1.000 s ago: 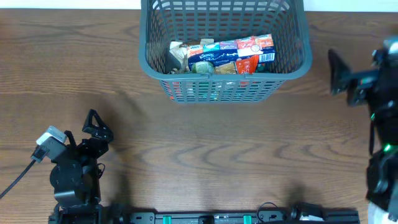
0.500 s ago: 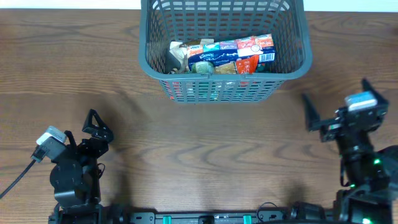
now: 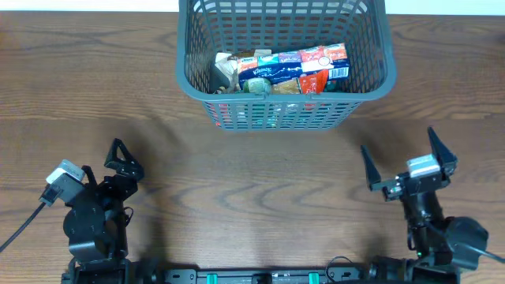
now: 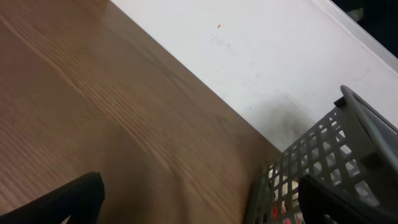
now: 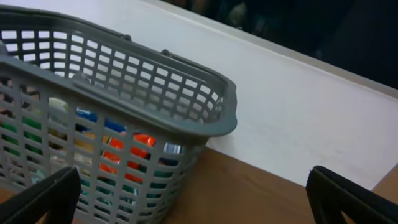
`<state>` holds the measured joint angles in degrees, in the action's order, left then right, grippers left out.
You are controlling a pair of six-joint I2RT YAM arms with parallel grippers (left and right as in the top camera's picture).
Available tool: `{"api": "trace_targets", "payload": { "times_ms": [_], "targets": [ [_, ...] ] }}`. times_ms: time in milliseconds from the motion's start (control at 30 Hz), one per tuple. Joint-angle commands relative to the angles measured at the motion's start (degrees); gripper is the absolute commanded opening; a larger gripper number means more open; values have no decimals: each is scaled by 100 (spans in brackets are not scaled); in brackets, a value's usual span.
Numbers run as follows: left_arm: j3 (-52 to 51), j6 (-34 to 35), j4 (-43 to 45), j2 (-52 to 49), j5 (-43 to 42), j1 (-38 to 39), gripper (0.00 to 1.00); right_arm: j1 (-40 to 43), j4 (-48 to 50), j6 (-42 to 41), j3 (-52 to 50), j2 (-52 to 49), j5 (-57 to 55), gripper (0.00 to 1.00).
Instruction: Pack container
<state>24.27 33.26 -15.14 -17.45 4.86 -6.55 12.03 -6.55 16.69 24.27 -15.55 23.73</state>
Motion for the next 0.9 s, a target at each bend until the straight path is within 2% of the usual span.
{"api": "trace_targets", "payload": {
  "times_ms": [0, 400, 733, 867],
  "targets": [
    [-22, 50, 24, 52, -17, -4, 99, -50, 160, -358, -332, 275, -205, 99],
    [-22, 50, 24, 52, -17, -4, 99, -50, 1062, -999, -1670, 1244, -275, 99],
    [-22, 50, 24, 52, -17, -4, 99, -50, 1108, -1786, -1891, 1458, -1292, 99],
    [-22, 50, 24, 52, -17, -4, 99, -52, 1163, -1858, -1993, 1528, -1460, 99]
  ]
}}
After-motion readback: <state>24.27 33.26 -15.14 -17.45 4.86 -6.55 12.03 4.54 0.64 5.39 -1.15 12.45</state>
